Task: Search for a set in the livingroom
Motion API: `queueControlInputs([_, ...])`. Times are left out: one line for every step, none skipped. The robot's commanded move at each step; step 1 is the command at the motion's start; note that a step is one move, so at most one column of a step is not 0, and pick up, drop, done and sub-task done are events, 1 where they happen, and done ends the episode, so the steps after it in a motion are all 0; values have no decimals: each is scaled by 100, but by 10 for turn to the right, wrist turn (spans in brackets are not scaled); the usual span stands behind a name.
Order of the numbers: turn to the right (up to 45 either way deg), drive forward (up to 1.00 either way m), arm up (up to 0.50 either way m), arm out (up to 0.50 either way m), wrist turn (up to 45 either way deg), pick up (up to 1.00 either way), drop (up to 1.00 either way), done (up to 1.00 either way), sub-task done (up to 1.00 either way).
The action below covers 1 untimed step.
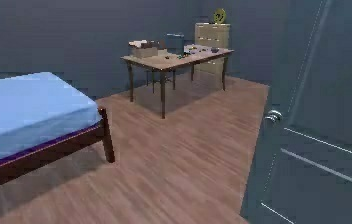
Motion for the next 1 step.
queueControlInputs([-360, 0, 0, 0, 0, 0, 0, 0, 0])
